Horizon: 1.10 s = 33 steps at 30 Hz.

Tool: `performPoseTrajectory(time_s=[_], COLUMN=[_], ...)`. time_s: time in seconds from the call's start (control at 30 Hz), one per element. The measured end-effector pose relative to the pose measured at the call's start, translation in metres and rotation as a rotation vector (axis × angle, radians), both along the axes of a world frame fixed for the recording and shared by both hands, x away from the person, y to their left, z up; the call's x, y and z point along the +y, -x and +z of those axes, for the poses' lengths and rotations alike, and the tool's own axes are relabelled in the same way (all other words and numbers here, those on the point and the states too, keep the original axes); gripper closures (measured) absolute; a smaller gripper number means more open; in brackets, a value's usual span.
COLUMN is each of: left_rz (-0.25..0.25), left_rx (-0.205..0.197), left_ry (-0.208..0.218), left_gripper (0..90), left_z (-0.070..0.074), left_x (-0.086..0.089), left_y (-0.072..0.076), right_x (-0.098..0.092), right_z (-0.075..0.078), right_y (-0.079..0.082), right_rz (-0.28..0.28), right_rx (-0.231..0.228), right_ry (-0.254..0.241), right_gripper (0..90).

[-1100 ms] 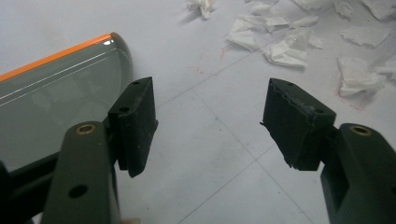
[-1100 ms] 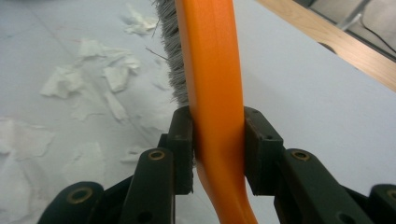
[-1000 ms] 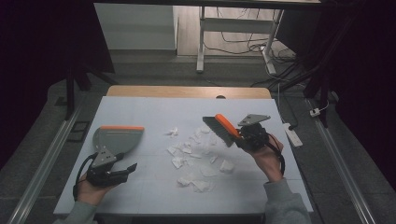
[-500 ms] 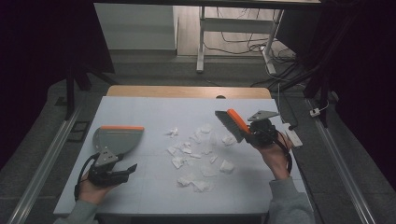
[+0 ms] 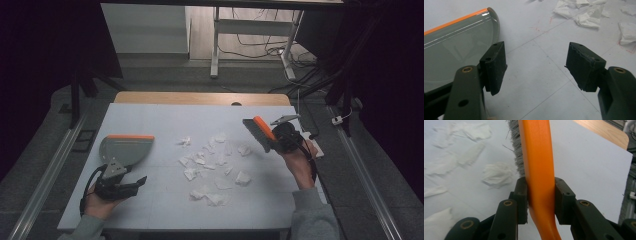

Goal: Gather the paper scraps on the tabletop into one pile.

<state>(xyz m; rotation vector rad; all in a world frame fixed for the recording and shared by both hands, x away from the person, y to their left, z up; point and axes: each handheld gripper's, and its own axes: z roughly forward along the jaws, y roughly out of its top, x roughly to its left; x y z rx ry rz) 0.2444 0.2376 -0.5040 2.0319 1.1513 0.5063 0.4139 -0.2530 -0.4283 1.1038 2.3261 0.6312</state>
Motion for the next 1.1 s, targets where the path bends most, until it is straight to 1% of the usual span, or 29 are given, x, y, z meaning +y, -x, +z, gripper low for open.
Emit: performPoseTrajectory(time_s=[0.13,0.2,0.27,0.33,0.43,0.53,0.57,0.6,0.63,0.7,0.8,0.93,1.0,1.1], left_rz=[-0.001,-0.004,-0.004,-0.003,-0.002,-0.004,-0.005,-0.004,-0.004,-0.006,-0.01,-0.011,-0.012,-0.018], left_rx=[0.002,-0.003,-0.007,-0.006,-0.008,-0.007,-0.006,-0.005,-0.005,-0.005,-0.005,-0.005,-0.006,-0.006], left_ry=[-0.004,-0.012,-0.015,-0.019,-0.019,-0.019,-0.018,-0.017,-0.016,-0.015,-0.017,-0.016,-0.018,-0.018], left_gripper=[33.4,33.4,33.4,33.4,33.4,33.4,33.4,33.4,33.4,33.4,33.4,33.5,33.5,33.6], left_z=[0.0,0.0,0.001,0.001,0.001,0.001,0.0,0.0,0.0,0.0,0.0,0.0,0.0,0.0], left_x=[-0.001,-0.002,-0.003,-0.003,-0.003,-0.002,-0.002,-0.002,-0.002,-0.002,-0.002,-0.003,-0.003,-0.003], left_y=[-0.001,0.0,0.0,0.0,0.0,0.0,0.0,0.0,0.0,0.0,0.0,0.0,0.001,0.001], right_x=[0.003,0.003,0.006,0.013,0.026,0.041,0.046,0.051,0.056,0.066,0.078,0.091,0.096,0.101], right_z=[-0.002,-0.004,-0.007,-0.01,-0.016,-0.025,-0.026,-0.027,-0.027,-0.029,-0.03,-0.029,-0.028,-0.026], right_y=[-0.011,-0.017,-0.023,-0.027,-0.034,-0.038,-0.039,-0.038,-0.037,-0.033,-0.026,-0.016,-0.011,-0.004], right_rz=[-0.02,-0.031,-0.033,-0.04,-0.026,0.005,0.021,0.034,0.051,0.079,0.106,0.156,0.179,0.225], right_rx=[0.017,0.028,0.038,0.04,0.055,0.078,0.077,0.088,0.093,0.093,0.096,0.11,0.125,0.157], right_ry=[0.063,0.078,0.098,0.129,0.16,0.201,0.199,0.2,0.213,0.251,0.283,0.268,0.238,0.176], right_gripper=[68.0,67.9,67.9,67.9,67.9,67.9,67.9,67.9,67.9,67.9,67.9,67.9,68.0,68.0])
